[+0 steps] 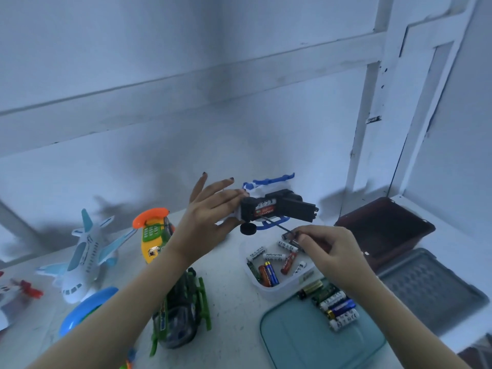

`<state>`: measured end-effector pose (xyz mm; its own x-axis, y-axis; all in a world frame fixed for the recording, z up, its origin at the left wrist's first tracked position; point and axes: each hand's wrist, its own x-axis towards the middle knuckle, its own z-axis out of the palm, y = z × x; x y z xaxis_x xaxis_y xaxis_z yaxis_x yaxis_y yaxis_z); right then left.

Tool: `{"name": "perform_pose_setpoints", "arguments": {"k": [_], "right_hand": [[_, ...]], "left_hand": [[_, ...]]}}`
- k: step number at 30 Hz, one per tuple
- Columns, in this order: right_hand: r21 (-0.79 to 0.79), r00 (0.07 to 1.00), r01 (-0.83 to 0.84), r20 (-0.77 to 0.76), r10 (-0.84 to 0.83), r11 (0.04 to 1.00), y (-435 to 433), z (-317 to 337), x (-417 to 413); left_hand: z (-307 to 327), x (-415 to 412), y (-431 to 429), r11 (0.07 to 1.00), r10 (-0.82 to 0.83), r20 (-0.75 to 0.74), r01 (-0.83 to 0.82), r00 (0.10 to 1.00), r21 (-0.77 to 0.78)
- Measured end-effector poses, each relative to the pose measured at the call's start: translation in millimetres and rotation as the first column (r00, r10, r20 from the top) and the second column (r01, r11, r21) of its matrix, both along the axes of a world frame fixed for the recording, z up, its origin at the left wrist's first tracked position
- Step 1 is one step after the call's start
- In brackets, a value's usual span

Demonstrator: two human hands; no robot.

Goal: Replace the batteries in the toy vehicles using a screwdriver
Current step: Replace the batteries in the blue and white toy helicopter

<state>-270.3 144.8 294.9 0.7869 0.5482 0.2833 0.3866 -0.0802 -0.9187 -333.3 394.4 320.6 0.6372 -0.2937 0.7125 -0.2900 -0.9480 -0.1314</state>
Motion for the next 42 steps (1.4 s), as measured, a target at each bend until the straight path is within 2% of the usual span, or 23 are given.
{"name": "perform_pose_setpoints", "arguments": {"k": [8,12,18,22,25,30,34,37,42], "right_hand": [[-0.093,0.993,0.016,0.121,-0.004,0.996,-4.7,-1.6,-0.4],[-0.069,0.982,0.077,0.178,-0.064,0.995,-1.7,-5.7,-6.1],[-0.090,0.958,0.091,0.281,-0.062,0.992,8.4,-1.9,-17.8],[-0.110,0.938,0.140,0.333,-0.096,0.984,12.2,-0.2,-19.6],[-0.118,0.938,0.147,0.332,-0.101,0.982,15.6,-2.8,-23.9],[-0.226,0.968,0.102,0.247,-0.045,0.969,25.6,-5.3,-30.8],[-0.200,0.969,0.156,0.222,-0.110,0.967,25.1,-4.7,-39.8],[-0.187,0.962,0.206,0.218,-0.164,0.961,16.4,-5.6,-44.9],[-0.230,0.954,0.270,0.193,-0.228,0.935,-2.8,-6.2,-33.9]], "left_hand": [[-12.2,7.6,0.6,1.000,-0.016,-0.014,0.016,1.000,-0.019],[-17.5,7.7,0.2,0.997,0.004,-0.007,-0.005,1.000,-0.076],[-20.0,6.2,1.5,0.986,0.049,0.000,-0.048,0.999,-0.160],[-19.2,7.1,-0.5,0.986,0.066,0.026,-0.061,0.997,-0.158],[-19.2,7.7,-4.6,0.984,0.100,0.035,-0.094,0.994,-0.149],[-15.0,13.0,-21.9,0.979,0.187,0.090,-0.178,0.978,-0.103],[-14.3,16.0,-25.6,0.977,0.191,0.106,-0.179,0.976,-0.112],[-14.5,15.0,-27.9,0.963,0.216,0.083,-0.198,0.973,-0.183],[-15.2,14.3,-24.6,0.960,0.214,0.038,-0.203,0.976,-0.192]]}}
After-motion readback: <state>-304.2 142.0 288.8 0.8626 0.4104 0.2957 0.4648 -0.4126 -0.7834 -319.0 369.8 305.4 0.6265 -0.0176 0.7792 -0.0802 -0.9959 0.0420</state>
